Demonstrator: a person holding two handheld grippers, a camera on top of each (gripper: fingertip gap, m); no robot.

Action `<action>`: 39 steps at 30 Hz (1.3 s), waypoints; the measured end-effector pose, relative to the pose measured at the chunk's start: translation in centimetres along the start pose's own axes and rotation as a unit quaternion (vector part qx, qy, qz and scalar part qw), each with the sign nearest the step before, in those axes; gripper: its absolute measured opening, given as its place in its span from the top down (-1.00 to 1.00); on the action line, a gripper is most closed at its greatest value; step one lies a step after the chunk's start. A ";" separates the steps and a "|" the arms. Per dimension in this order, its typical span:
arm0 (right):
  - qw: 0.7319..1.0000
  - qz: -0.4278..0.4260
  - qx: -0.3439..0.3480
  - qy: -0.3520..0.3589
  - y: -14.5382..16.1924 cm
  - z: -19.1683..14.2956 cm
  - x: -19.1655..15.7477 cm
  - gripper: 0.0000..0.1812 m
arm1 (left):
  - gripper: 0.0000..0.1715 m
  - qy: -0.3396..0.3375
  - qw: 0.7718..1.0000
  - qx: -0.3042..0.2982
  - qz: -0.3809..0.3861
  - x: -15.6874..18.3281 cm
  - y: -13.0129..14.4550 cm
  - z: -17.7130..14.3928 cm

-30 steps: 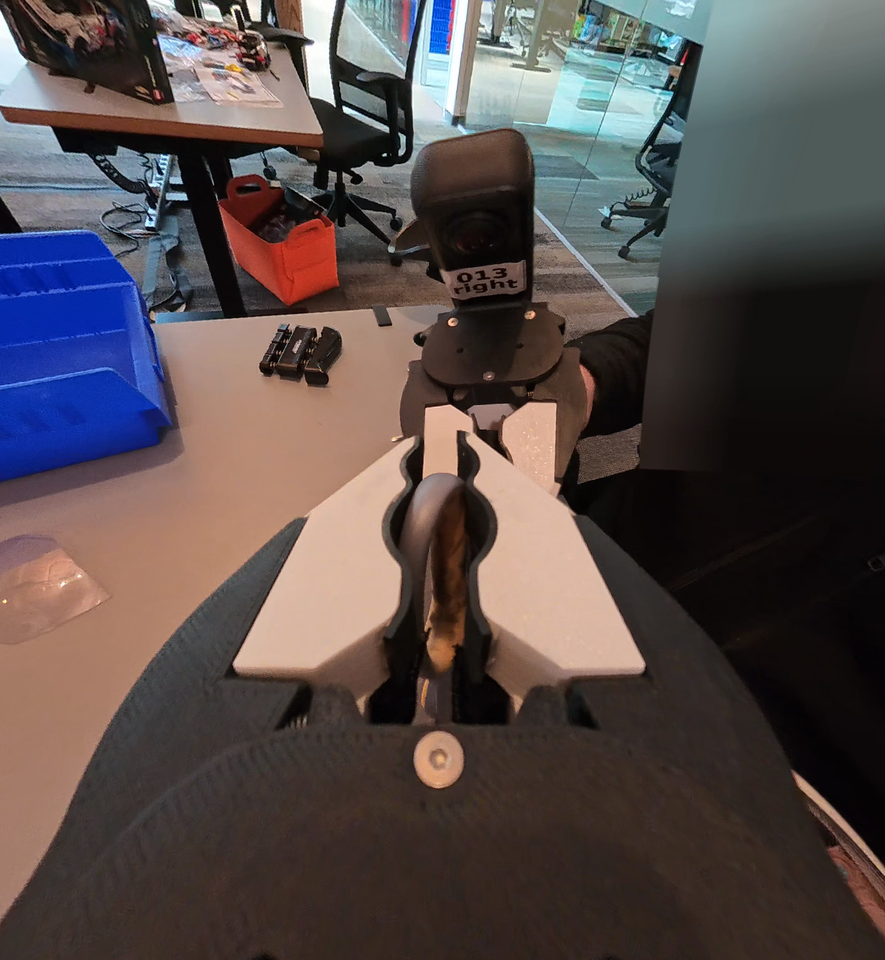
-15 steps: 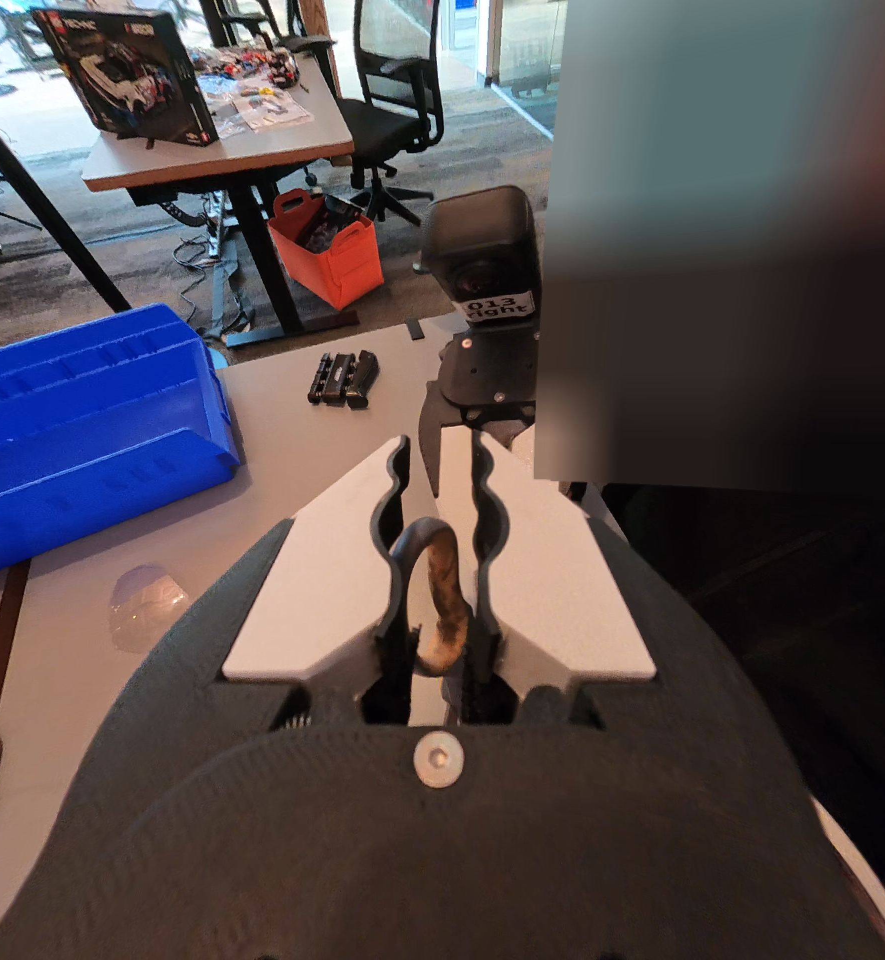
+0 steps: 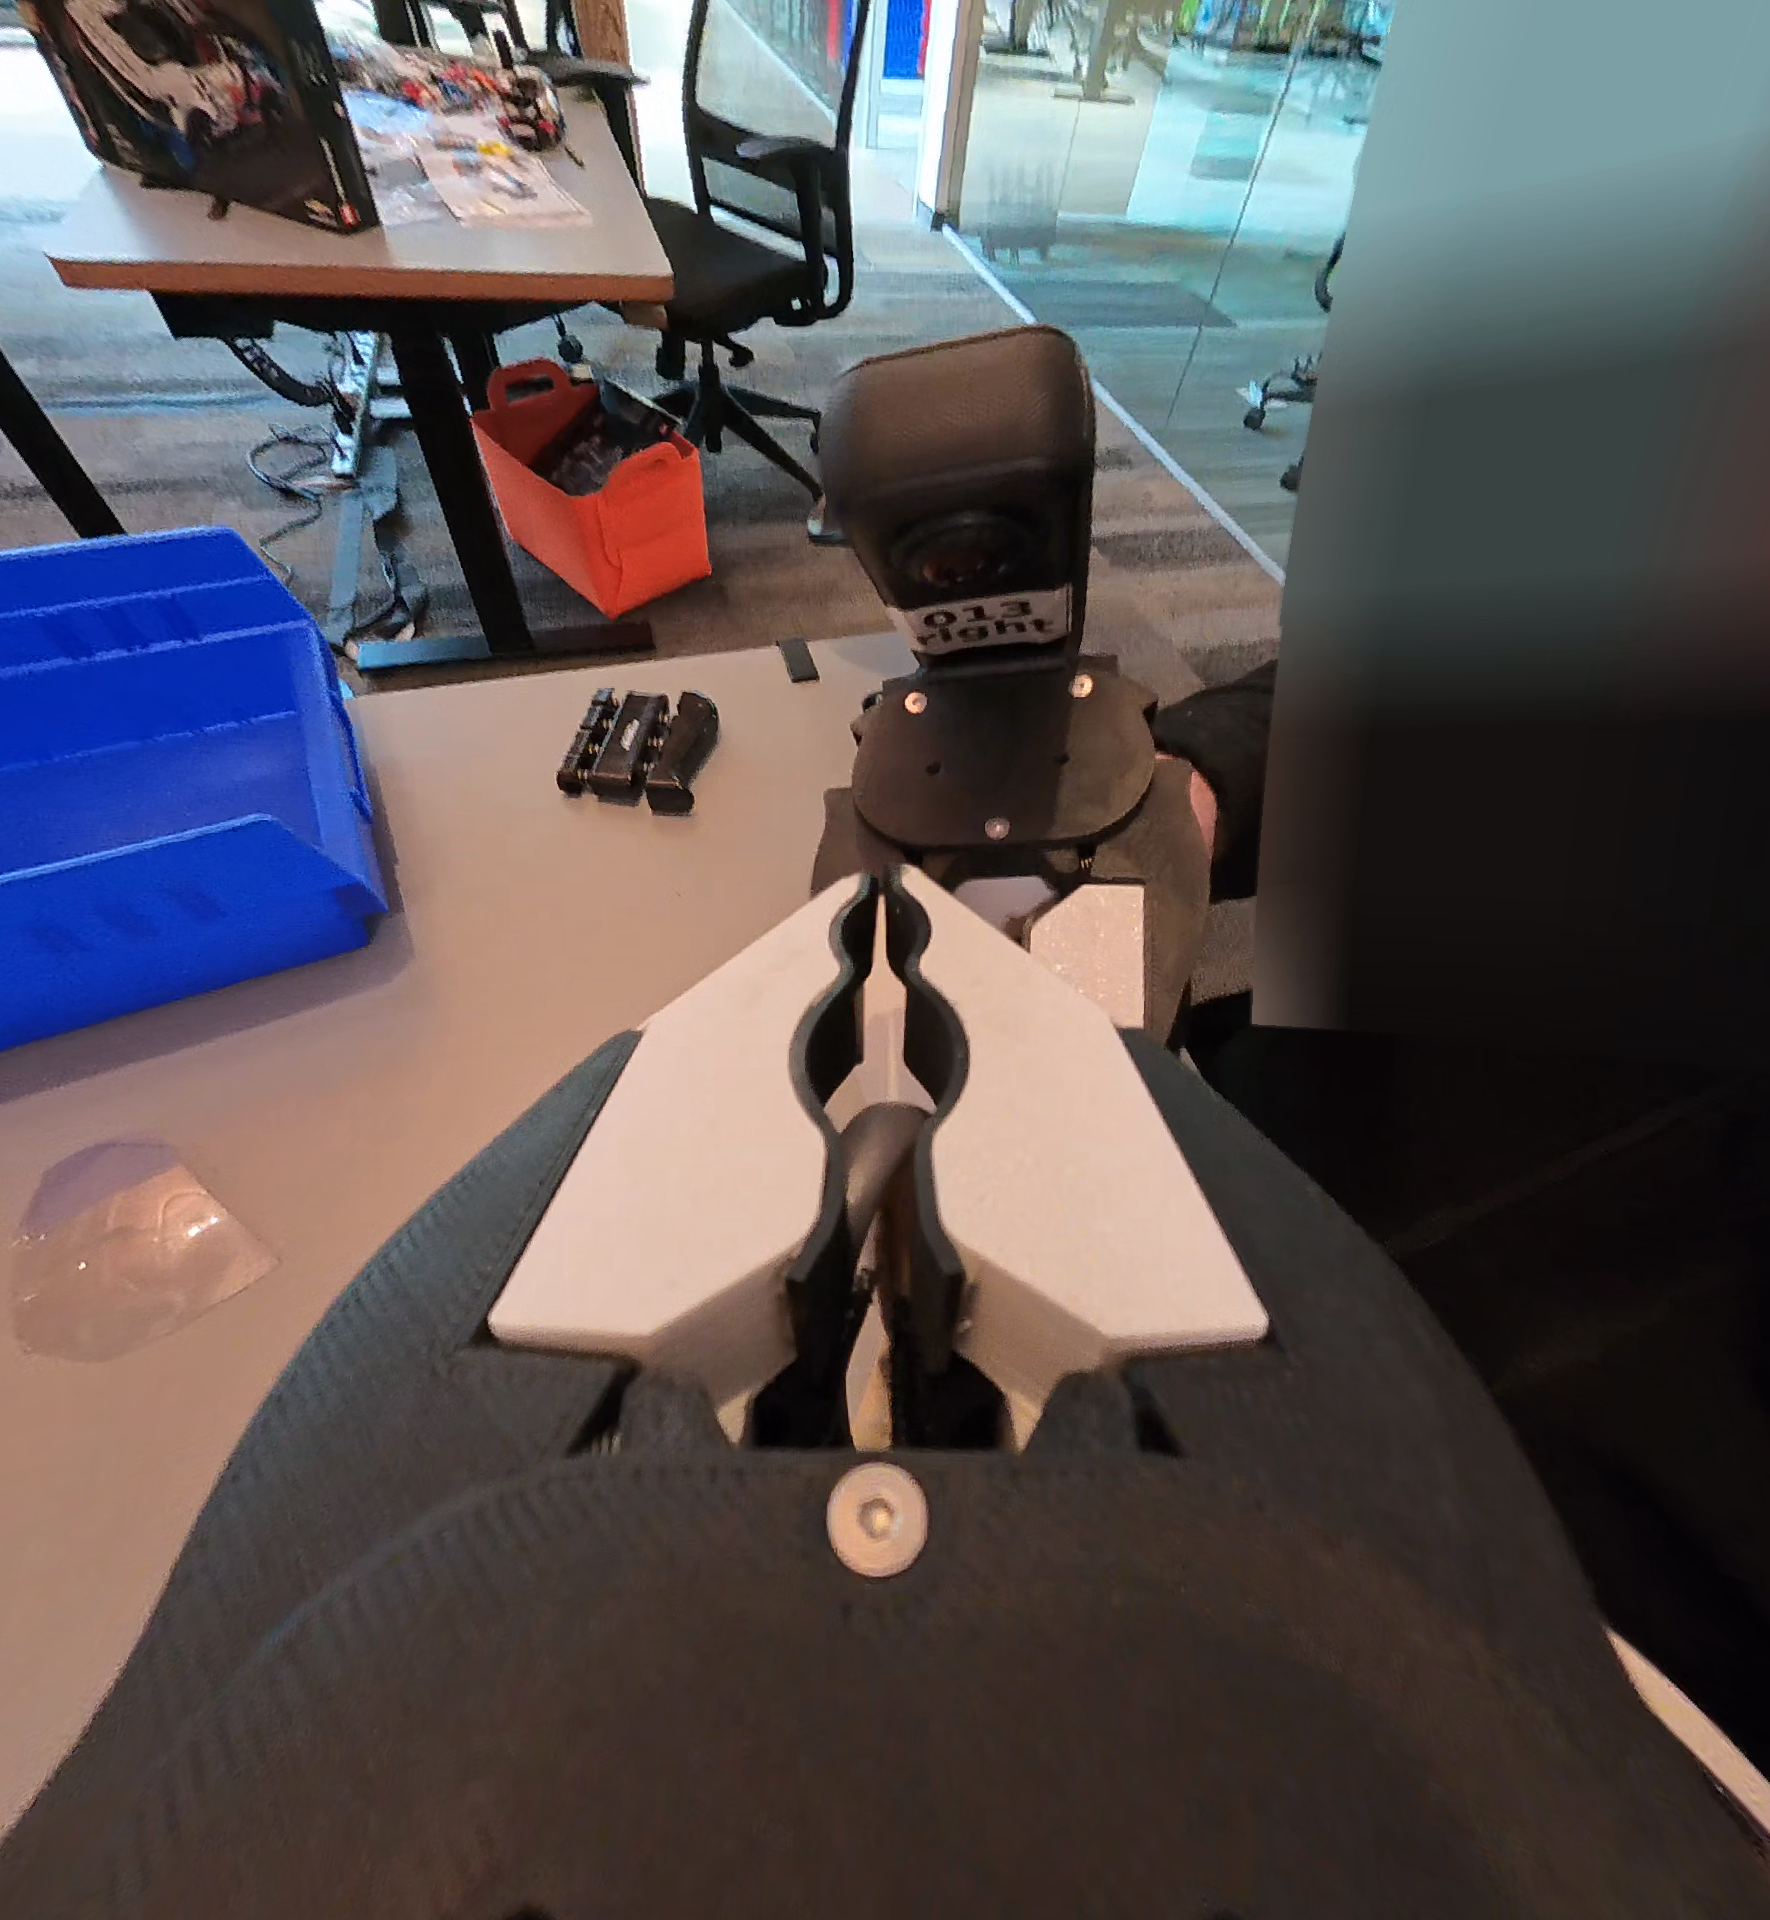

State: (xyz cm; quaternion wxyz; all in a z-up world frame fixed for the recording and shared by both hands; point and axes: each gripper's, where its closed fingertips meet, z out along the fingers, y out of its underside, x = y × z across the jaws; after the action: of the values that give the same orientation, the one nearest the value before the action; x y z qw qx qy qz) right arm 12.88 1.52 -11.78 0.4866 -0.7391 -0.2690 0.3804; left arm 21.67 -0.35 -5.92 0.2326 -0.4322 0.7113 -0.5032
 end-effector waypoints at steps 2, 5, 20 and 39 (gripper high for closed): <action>1.000 0.002 0.002 -0.002 0.1 0.0 0.1 0.94 | 1.00 -0.013 1.000 0.010 0.002 -0.3 -0.4 -0.2; 1.000 0.003 0.004 -0.010 0.0 0.2 0.1 0.94 | 1.00 -0.045 0.998 0.022 0.030 -0.5 -1.4 -0.4; 0.998 0.010 0.058 -0.008 -0.9 -1.0 1.7 1.00 | 1.00 -0.097 0.992 0.066 -0.041 -3.5 -0.7 -2.8; 0.997 0.018 0.034 -0.074 -0.2 -0.3 1.5 1.00 | 0.47 -0.082 0.989 0.038 -0.114 -5.4 1.7 -1.9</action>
State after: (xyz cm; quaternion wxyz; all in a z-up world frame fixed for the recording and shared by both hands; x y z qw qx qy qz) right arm 13.97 2.58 -11.93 0.4833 -0.6966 -0.2780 0.4515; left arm 22.34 5.40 -7.26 0.2476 -0.5409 0.6165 -0.5158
